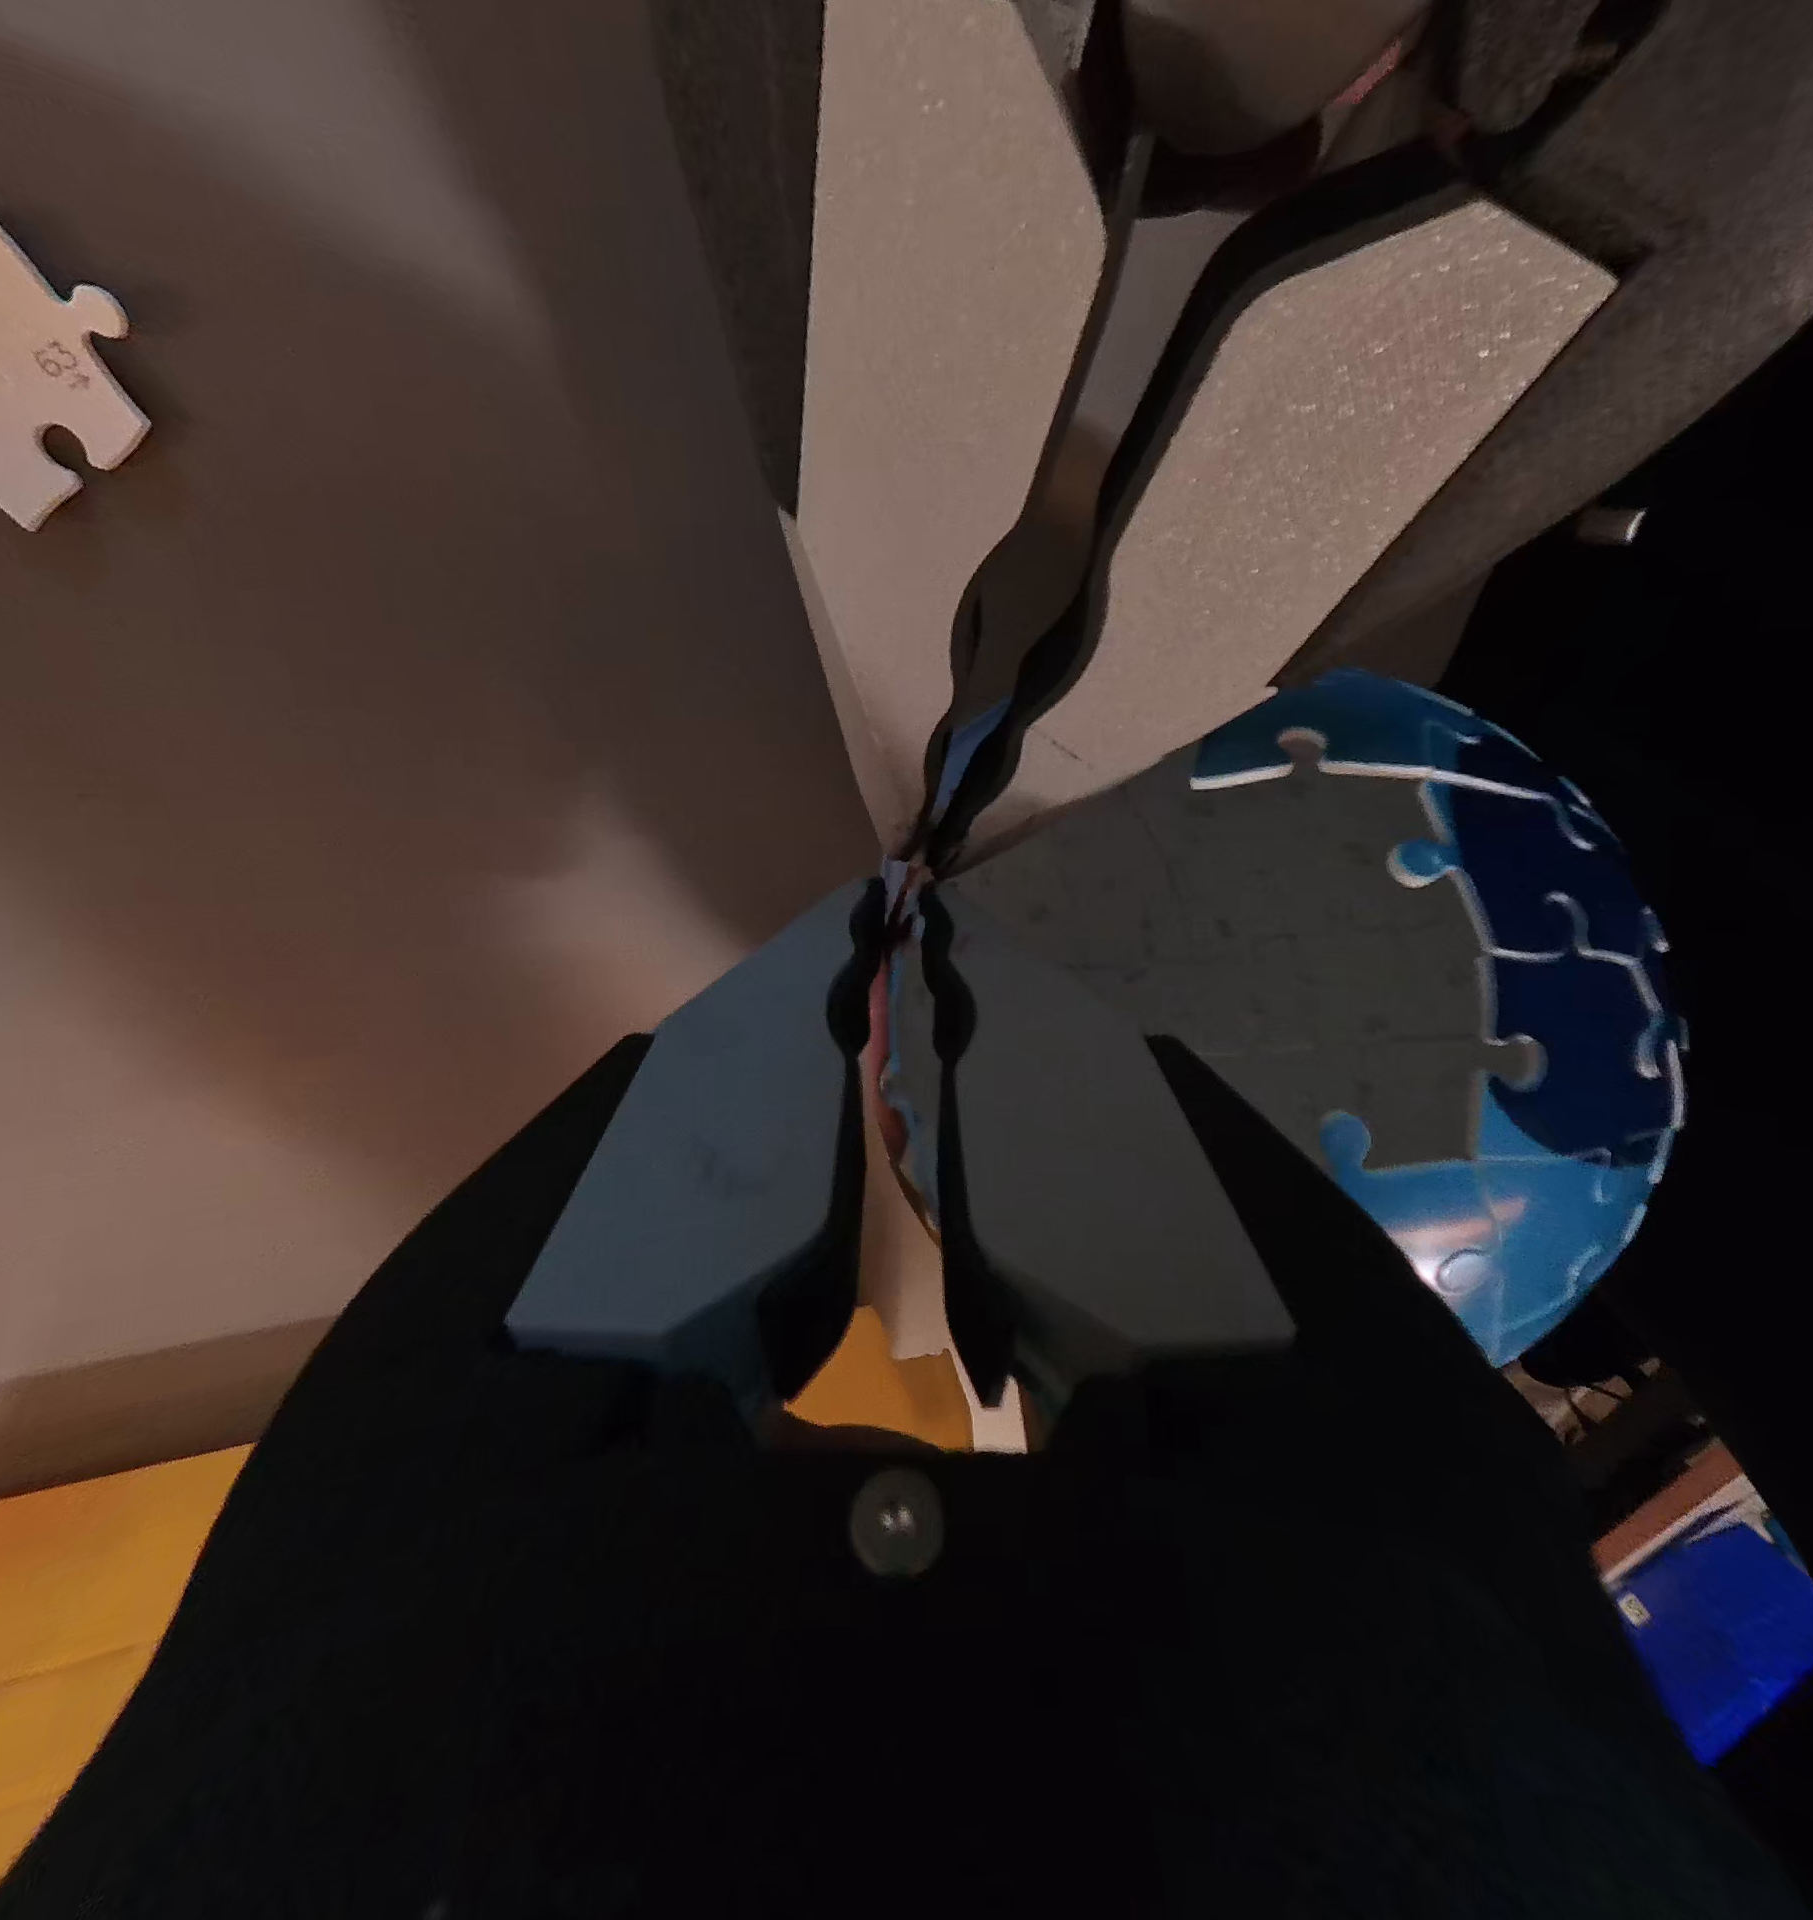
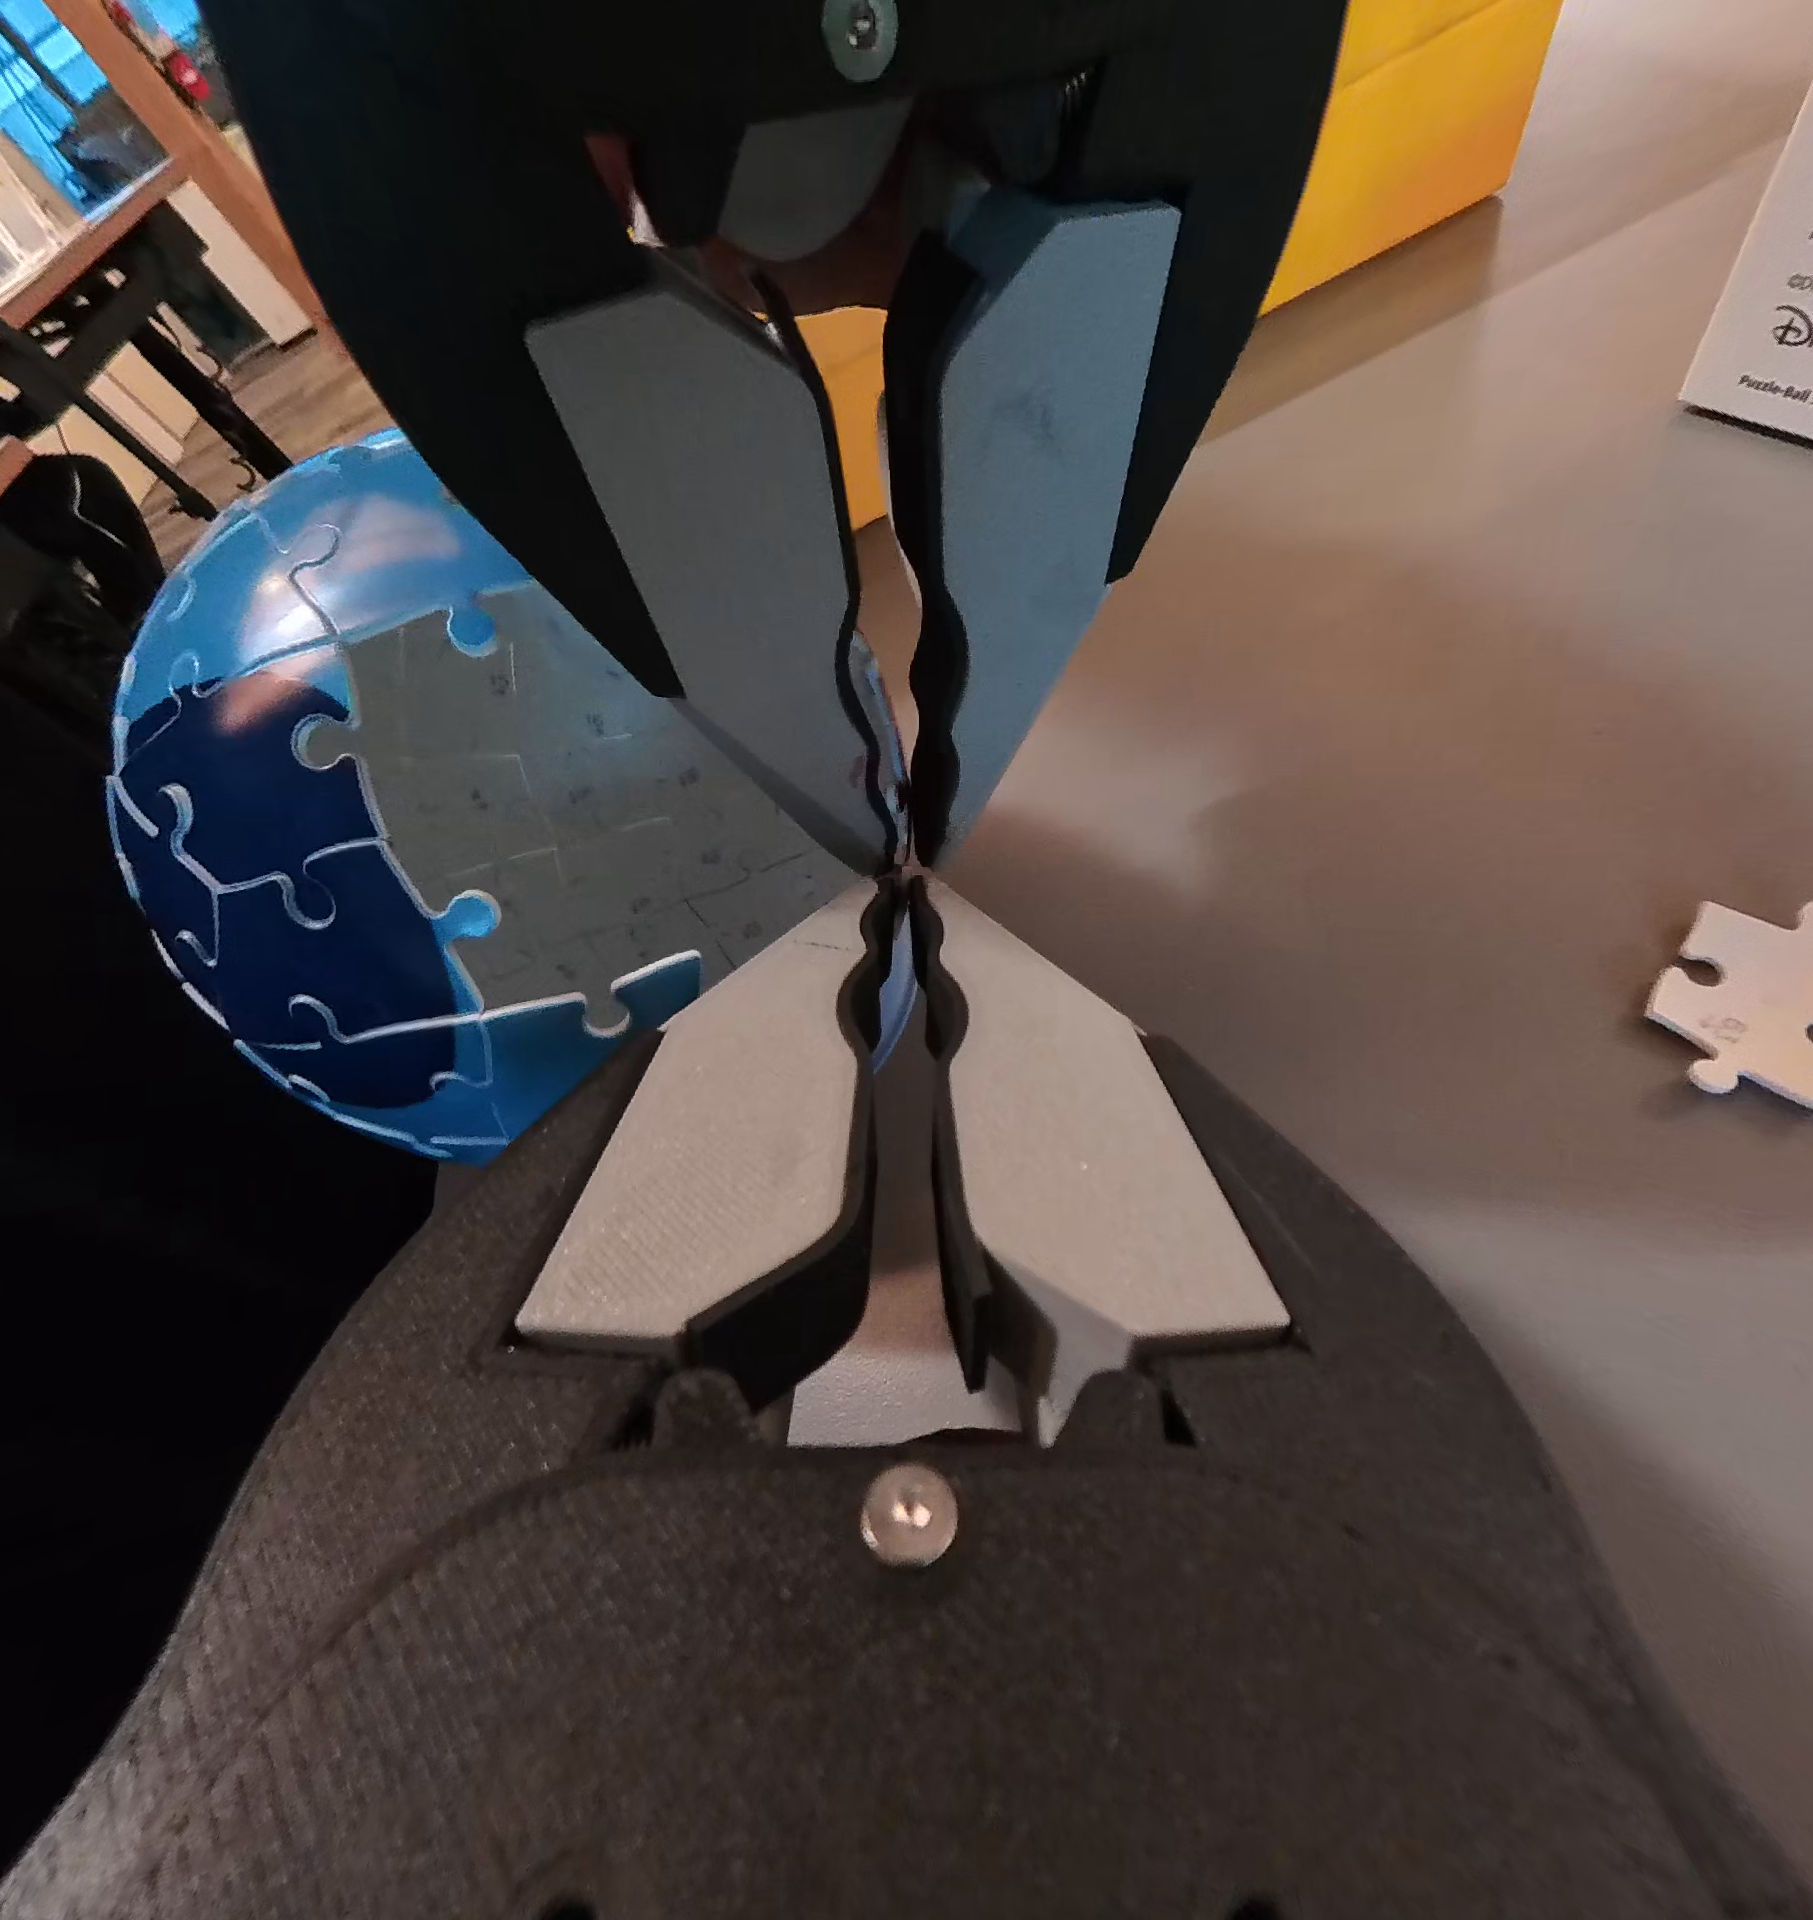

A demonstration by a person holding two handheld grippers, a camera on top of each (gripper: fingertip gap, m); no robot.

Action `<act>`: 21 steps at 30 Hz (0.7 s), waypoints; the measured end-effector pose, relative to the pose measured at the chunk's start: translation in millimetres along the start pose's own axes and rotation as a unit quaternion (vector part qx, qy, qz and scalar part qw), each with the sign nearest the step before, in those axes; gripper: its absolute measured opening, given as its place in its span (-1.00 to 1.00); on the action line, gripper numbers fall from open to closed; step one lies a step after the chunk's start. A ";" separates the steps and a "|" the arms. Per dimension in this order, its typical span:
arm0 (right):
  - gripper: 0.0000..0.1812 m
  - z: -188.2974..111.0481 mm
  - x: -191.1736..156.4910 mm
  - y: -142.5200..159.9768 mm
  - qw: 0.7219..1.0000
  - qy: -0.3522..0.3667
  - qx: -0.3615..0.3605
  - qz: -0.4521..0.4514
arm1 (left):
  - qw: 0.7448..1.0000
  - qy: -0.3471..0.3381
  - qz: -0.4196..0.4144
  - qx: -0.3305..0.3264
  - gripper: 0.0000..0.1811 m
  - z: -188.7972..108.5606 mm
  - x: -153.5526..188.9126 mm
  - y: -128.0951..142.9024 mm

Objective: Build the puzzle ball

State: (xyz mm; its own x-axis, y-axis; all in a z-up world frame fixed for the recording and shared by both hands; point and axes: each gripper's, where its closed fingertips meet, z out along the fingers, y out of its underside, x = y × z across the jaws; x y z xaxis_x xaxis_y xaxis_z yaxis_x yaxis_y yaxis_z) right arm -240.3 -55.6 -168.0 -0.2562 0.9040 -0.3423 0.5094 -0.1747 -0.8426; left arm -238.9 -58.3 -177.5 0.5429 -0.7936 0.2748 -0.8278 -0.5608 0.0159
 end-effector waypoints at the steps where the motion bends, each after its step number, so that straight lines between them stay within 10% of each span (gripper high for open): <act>1: -1.00 0.0 -0.3 -0.1 1.000 -0.002 0.000 0.001 | 1.000 -0.002 0.002 0.000 -0.96 0.0 0.2 0.1; 21: -0.70 8.1 2.8 11.8 0.983 -0.105 -0.065 0.137 | 1.000 -0.017 0.019 0.018 -0.96 -1.7 1.2 0.5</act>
State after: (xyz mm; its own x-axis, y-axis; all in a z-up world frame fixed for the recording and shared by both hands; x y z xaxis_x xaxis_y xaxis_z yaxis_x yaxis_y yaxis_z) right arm -241.7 -58.3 -182.2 -0.2507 0.7275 -0.6387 0.6807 -0.3366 -0.6506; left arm -238.9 -59.1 -175.6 0.5156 -0.8220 0.2418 -0.8431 -0.5370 -0.0280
